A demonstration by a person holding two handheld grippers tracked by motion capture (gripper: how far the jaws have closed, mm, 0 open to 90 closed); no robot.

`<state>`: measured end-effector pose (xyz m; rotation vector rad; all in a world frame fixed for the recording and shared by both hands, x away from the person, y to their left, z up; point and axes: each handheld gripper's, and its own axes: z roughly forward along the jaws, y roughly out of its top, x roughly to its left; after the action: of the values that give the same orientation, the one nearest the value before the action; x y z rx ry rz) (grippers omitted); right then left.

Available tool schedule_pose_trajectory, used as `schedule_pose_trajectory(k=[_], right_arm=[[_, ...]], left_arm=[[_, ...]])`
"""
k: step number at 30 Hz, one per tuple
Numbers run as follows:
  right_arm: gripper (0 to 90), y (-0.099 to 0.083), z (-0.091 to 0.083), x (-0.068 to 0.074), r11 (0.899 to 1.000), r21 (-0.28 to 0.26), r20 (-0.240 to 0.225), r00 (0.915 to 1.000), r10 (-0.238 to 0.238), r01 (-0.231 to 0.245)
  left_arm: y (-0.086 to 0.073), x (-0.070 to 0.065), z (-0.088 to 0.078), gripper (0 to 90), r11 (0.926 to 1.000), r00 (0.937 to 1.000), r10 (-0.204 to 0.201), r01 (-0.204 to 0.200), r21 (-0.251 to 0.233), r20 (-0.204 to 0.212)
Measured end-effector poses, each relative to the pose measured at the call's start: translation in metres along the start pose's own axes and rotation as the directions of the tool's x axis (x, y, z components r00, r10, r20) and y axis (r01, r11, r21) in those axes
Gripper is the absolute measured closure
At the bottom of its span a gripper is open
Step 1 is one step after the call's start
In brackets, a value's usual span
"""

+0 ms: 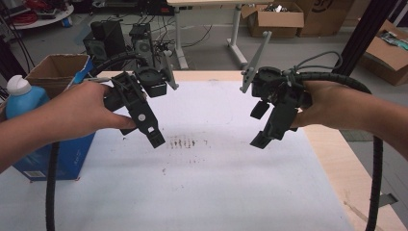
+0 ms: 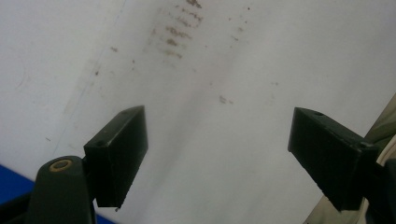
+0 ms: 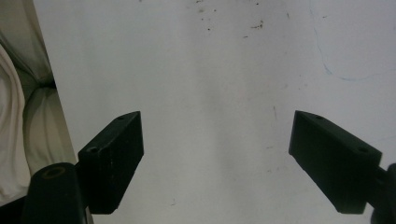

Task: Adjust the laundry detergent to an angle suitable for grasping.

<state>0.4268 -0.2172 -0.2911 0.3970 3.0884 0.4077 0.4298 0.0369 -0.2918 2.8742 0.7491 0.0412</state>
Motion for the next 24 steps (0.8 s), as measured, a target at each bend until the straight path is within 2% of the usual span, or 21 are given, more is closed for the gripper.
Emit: schedule_pose_trajectory(k=[12,15,20,24], right_arm=[[17.8,-0.0012,-0.0026,0.0019,1.0,-0.009,0.005,1.0,0.006,-0.006],[17.7,-0.0018,-0.0033,0.004,1.0,-0.014,0.007,1.0,0.007,-0.007],[17.7,-0.0052,-0.0016,0.0063,0.999,-0.029,0.0,0.9998,0.021,-0.021],[17.7,-0.0083,0.0018,0.0081,0.999,-0.044,-0.004,0.9995,0.032,-0.032]], left_arm=[[-0.001,0.0011,-0.0046,20.6,0.9999,0.9999,0.001,0.0,-0.013,0.014],[-0.0004,0.0037,-0.0078,20.6,0.9986,0.9993,-0.024,0.025,-0.046,0.028],[-0.0019,0.0051,-0.0074,21.1,0.9968,0.998,-0.055,0.057,-0.057,0.029],[-0.0074,0.0093,-0.0072,21.6,0.9936,0.9955,-0.082,0.085,-0.074,0.048]])
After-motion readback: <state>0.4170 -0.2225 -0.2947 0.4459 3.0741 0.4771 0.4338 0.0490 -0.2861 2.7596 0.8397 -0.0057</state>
